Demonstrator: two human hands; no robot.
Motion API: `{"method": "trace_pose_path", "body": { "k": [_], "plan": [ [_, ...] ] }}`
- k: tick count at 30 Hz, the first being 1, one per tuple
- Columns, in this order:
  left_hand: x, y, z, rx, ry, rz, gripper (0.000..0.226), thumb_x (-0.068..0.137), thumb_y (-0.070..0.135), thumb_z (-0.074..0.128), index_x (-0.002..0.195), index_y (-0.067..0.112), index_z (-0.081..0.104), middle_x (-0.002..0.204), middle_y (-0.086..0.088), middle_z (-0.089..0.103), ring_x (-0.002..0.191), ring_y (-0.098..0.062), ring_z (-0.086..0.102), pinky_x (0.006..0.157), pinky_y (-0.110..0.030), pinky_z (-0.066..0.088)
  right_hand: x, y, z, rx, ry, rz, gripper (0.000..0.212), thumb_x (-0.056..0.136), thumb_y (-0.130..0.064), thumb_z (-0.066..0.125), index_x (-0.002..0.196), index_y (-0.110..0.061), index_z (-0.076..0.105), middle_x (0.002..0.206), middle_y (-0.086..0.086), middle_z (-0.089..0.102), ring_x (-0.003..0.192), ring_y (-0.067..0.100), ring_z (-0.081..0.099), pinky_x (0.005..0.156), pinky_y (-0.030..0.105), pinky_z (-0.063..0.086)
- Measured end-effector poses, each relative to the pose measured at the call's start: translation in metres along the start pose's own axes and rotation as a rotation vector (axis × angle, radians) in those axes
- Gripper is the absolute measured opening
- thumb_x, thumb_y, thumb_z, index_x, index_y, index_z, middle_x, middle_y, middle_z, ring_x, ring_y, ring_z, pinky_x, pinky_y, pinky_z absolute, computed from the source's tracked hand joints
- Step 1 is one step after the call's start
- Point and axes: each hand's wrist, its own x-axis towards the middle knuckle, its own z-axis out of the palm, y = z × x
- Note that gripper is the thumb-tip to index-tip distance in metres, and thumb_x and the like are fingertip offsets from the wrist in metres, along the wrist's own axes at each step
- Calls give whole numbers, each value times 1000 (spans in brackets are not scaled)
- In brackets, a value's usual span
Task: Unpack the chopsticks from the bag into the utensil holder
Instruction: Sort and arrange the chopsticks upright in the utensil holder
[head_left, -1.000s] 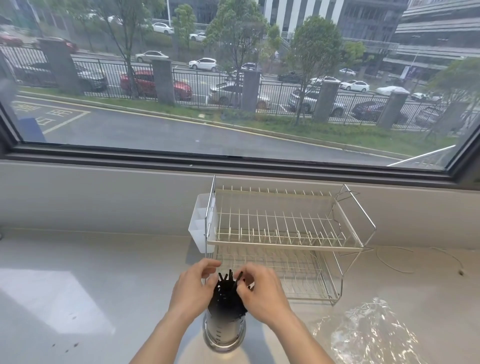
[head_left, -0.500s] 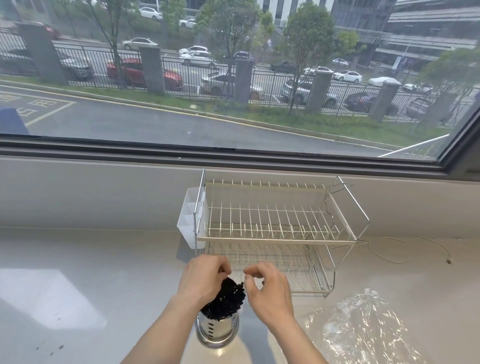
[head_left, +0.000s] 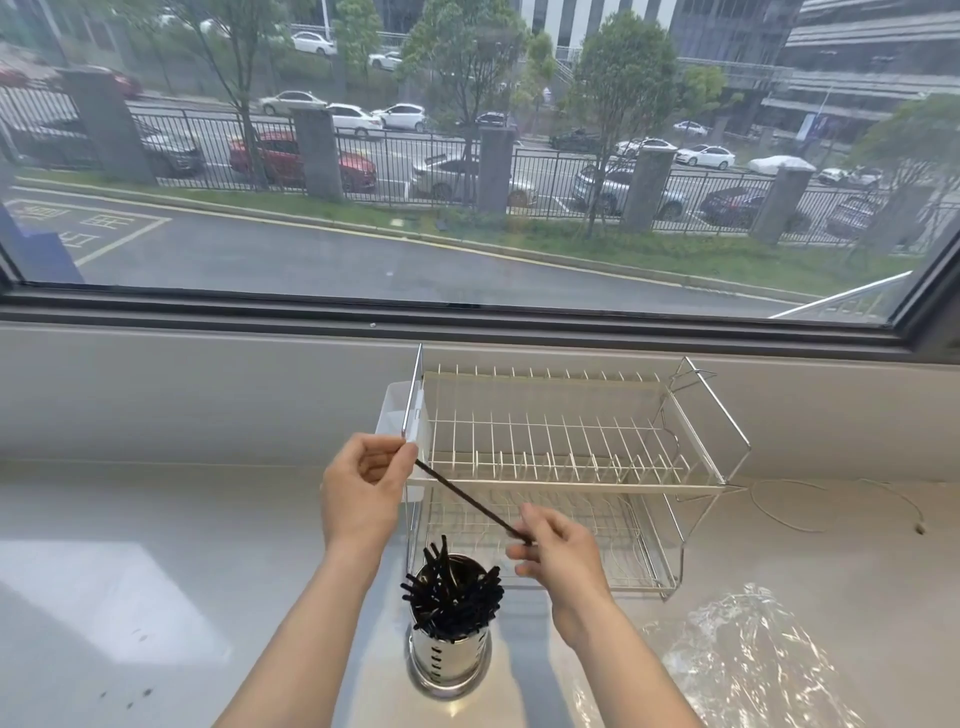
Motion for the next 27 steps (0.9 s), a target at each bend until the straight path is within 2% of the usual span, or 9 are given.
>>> {"method": "trace_pose_path", "body": {
  "k": [4,6,8,10,13,17,20,23,27],
  "plan": [
    [-11,-16,-11,-54,-25,-131,9,84,21,82,86,19,73,85,-4,78,82,-19,74,78,-33,58,-1,-15,6,393,-15,-55,20,90,-1,71,109,1,69,77,9,76,66,20,73,62,27,63],
    [-18,-27,-18,17,-40,-172,13,82,21,83,85,15,72,82,-4,78,75,-11,71,76,-31,56,-1,-22,8,552,-11,-91,26,88,2,73,112,0,66,78,11,75,69,22,73,67,29,65],
    [-27,-38,-24,118,-83,-195,14,81,21,84,80,17,71,78,0,77,69,-4,69,72,-25,51,-1,-29,12,553,22,-148,24,90,0,71,113,-3,66,81,11,74,70,21,73,65,28,64],
    [-35,-46,-27,253,-171,-183,15,80,23,85,76,21,71,78,7,77,69,0,68,70,-21,49,-2,-33,16,385,80,-239,19,93,-2,70,110,-9,68,84,11,76,69,18,72,61,25,61],
    [-42,-54,-30,438,-274,-125,13,80,24,84,79,29,72,81,17,76,75,3,69,76,-21,52,-5,-33,22,107,158,-427,22,92,-5,70,107,-21,70,82,6,79,71,13,74,64,24,61],
    [-44,-57,-33,549,-273,-78,15,85,24,78,88,35,68,85,18,75,83,4,69,83,-25,54,-9,-18,27,-351,214,-679,25,88,-11,75,98,-34,72,80,-11,74,79,1,69,66,12,54],
    [-45,-58,-34,633,-326,-100,12,89,29,73,92,38,66,89,20,74,87,6,66,85,-26,54,-12,5,27,-627,143,-689,20,89,-17,75,97,-35,75,83,-18,74,78,-3,68,70,12,53],
    [-47,-60,-35,686,-381,-92,13,90,31,71,98,40,65,95,22,72,91,6,65,86,-25,52,-13,31,21,-918,73,-643,13,91,-31,70,101,-35,78,99,-22,74,98,0,65,88,26,52],
    [-51,-59,-33,697,-449,-76,22,91,31,70,109,43,64,103,23,71,100,4,65,93,-27,52,-13,47,14,-1087,-48,-601,24,91,-40,65,112,-37,75,112,-22,67,114,4,57,92,22,42]
  ]
}}
